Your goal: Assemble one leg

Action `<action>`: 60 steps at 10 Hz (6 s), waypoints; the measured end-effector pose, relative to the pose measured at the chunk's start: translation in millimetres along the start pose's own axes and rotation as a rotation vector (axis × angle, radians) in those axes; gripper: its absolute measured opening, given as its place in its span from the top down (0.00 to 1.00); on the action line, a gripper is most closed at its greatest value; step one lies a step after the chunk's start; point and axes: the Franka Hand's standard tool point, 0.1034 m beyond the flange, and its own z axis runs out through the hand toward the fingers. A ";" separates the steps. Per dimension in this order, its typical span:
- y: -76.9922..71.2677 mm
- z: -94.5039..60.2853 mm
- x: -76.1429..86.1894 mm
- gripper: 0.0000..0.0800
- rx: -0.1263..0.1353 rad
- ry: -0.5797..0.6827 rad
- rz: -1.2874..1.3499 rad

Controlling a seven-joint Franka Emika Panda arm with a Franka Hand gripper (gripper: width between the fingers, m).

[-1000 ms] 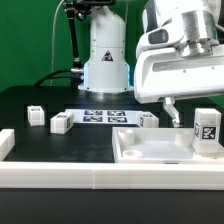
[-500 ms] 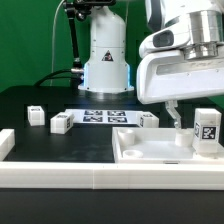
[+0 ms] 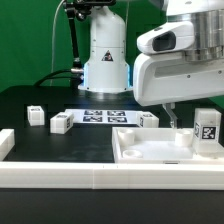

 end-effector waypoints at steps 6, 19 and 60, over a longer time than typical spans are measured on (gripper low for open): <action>-5.1 -1.8 9.8 0.40 0.000 0.049 0.030; -12.9 2.9 2.7 0.63 -0.001 0.089 1.150; -2.9 1.3 9.9 0.51 -0.035 0.102 1.002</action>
Offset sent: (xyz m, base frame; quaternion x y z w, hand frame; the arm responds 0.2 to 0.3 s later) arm -0.0048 0.0044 0.0027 -0.0062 0.0290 0.0238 0.9993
